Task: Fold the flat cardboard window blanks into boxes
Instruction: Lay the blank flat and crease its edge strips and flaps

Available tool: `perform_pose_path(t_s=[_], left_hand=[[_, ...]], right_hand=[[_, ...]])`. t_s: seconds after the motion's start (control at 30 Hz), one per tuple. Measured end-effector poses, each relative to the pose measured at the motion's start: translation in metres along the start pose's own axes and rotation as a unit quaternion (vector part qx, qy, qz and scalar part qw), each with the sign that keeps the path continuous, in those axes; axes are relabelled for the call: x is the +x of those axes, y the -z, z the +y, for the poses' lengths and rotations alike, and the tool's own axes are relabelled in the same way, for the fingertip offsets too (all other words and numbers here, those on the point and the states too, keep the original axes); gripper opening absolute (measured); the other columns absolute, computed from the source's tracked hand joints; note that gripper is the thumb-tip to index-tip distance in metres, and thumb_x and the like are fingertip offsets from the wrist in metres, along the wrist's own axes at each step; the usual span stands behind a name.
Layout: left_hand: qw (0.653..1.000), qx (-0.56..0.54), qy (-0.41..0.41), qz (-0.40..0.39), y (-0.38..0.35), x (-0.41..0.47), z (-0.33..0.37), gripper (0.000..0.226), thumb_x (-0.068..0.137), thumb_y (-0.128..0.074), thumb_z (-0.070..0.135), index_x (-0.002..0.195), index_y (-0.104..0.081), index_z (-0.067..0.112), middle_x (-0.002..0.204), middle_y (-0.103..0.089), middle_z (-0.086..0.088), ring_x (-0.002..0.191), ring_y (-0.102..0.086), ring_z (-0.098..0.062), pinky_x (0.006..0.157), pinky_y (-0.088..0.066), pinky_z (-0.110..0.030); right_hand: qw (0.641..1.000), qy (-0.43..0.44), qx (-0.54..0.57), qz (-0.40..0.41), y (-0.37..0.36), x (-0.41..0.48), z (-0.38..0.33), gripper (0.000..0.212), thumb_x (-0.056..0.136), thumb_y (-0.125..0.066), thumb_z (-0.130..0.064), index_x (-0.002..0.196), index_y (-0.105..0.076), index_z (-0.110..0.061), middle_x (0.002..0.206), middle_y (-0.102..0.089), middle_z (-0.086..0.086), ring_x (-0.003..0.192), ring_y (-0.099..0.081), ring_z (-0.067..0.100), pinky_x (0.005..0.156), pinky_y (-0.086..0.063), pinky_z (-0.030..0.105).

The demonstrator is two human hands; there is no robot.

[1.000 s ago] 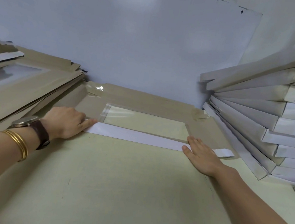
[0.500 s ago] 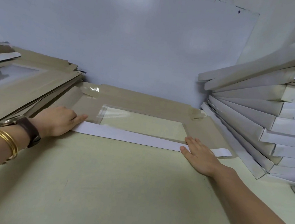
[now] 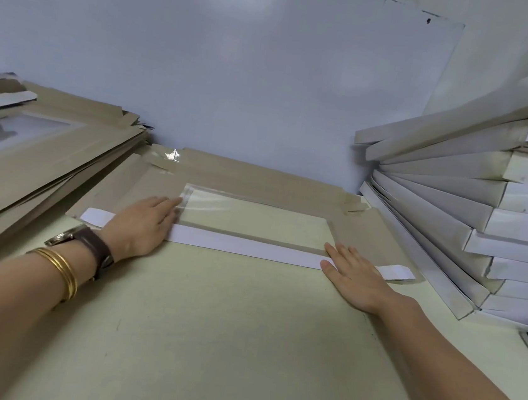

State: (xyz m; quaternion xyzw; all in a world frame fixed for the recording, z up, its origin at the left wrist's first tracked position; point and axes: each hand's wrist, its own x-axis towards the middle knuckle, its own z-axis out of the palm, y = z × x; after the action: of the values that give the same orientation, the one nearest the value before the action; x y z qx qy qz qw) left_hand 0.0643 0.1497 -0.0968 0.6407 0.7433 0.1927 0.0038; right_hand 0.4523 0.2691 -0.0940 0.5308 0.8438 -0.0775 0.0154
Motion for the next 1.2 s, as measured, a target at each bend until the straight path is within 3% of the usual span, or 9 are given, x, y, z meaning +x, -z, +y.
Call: perform_pose_path(t_s=[0.07, 0.2, 0.33, 0.53, 0.7, 0.83, 1.0, 1.1, 1.2], left_hand=[[0.995, 0.080, 0.027, -0.055, -0.002, 0.001, 0.001, 0.054, 0.100, -0.017, 0.049, 0.149, -0.026, 0.028, 0.149, -0.033, 0.006, 0.137, -0.029, -0.017, 0.112, -0.022, -0.041], [0.985, 0.129, 0.052, -0.098, 0.000, -0.001, 0.000, 0.059, 0.097, -0.007, 0.058, 0.152, -0.010, 0.038, 0.157, -0.017, 0.009, 0.144, -0.015, -0.018, 0.115, -0.011, -0.050], [0.984, 0.129, 0.062, -0.106, 0.009, -0.007, -0.016, 0.059, 0.095, -0.005, 0.059, 0.151, -0.009, 0.040, 0.158, -0.016, 0.007, 0.144, -0.016, -0.020, 0.115, -0.015, -0.045], [0.984, 0.111, 0.095, -0.106, 0.012, -0.008, -0.032, 0.052, 0.101, -0.008, 0.049, 0.152, -0.006, 0.040, 0.162, -0.006, 0.008, 0.148, -0.007, -0.017, 0.117, -0.006, -0.040], [0.987, 0.100, 0.096, -0.081, 0.011, -0.008, -0.032, 0.051, 0.103, -0.013, 0.043, 0.153, -0.015, 0.034, 0.161, -0.013, 0.004, 0.147, -0.013, -0.019, 0.115, -0.011, -0.036], [0.987, 0.120, 0.099, -0.039, 0.011, -0.009, -0.030, 0.050, 0.102, -0.020, 0.046, 0.148, -0.031, 0.030, 0.153, -0.032, 0.002, 0.142, -0.024, -0.022, 0.113, -0.014, -0.040], [0.988, 0.124, 0.088, 0.030, 0.012, -0.011, -0.018, 0.044, 0.101, -0.022, 0.039, 0.122, -0.058, 0.023, 0.128, -0.054, -0.005, 0.132, -0.033, -0.031, 0.110, -0.020, -0.051], [0.988, 0.114, 0.052, 0.087, 0.014, -0.013, 0.004, 0.047, 0.096, -0.028, 0.035, 0.119, -0.061, 0.012, 0.128, -0.052, -0.018, 0.134, -0.033, -0.037, 0.107, -0.021, -0.048], [0.990, 0.122, 0.008, 0.071, 0.014, -0.015, 0.041, 0.052, 0.093, -0.032, 0.042, 0.126, -0.059, 0.012, 0.137, -0.044, -0.024, 0.129, -0.033, -0.039, 0.105, -0.026, -0.043]], right_hand=[[1.000, 0.002, -0.001, 0.000, 0.000, 0.000, 0.001, 0.060, 0.099, -0.014, -0.057, 0.154, -0.002, -0.036, 0.163, 0.004, -0.007, 0.149, 0.006, 0.014, 0.120, 0.001, 0.033], [1.000, 0.001, 0.011, -0.001, 0.001, -0.002, 0.005, 0.058, 0.099, -0.015, -0.057, 0.153, -0.003, -0.039, 0.162, 0.002, -0.012, 0.149, 0.006, 0.013, 0.119, 0.001, 0.032], [1.000, -0.019, 0.014, -0.007, 0.004, -0.004, 0.017, 0.057, 0.101, -0.015, -0.053, 0.154, -0.003, -0.036, 0.162, 0.003, -0.010, 0.149, 0.007, 0.014, 0.119, 0.002, 0.031], [0.998, -0.061, 0.024, -0.013, 0.010, -0.019, 0.051, 0.058, 0.102, -0.017, -0.052, 0.154, 0.000, -0.032, 0.163, 0.003, -0.006, 0.149, 0.006, 0.013, 0.119, 0.003, 0.031], [0.998, -0.065, 0.014, -0.018, 0.012, -0.022, 0.050, 0.058, 0.102, -0.016, -0.052, 0.154, 0.000, -0.032, 0.163, 0.004, -0.007, 0.149, 0.006, 0.014, 0.119, 0.002, 0.032], [0.998, -0.063, 0.010, -0.016, 0.014, -0.025, 0.049, 0.059, 0.101, -0.015, -0.054, 0.154, -0.002, -0.033, 0.163, 0.003, -0.007, 0.149, 0.005, 0.013, 0.119, 0.001, 0.032], [0.998, -0.067, -0.015, -0.008, 0.015, -0.029, 0.043, 0.059, 0.100, -0.013, -0.055, 0.154, -0.005, -0.033, 0.163, -0.001, -0.007, 0.150, 0.001, 0.015, 0.121, -0.005, 0.037], [0.997, -0.073, -0.038, -0.005, 0.016, -0.035, 0.037, 0.060, 0.099, -0.011, -0.056, 0.154, -0.007, -0.031, 0.163, -0.005, -0.007, 0.149, -0.004, 0.015, 0.120, -0.013, 0.040], [0.994, -0.088, -0.069, 0.000, 0.021, -0.044, 0.023, 0.060, 0.099, -0.010, -0.054, 0.153, -0.015, -0.028, 0.159, -0.019, -0.005, 0.145, -0.020, 0.017, 0.112, -0.029, 0.041]])
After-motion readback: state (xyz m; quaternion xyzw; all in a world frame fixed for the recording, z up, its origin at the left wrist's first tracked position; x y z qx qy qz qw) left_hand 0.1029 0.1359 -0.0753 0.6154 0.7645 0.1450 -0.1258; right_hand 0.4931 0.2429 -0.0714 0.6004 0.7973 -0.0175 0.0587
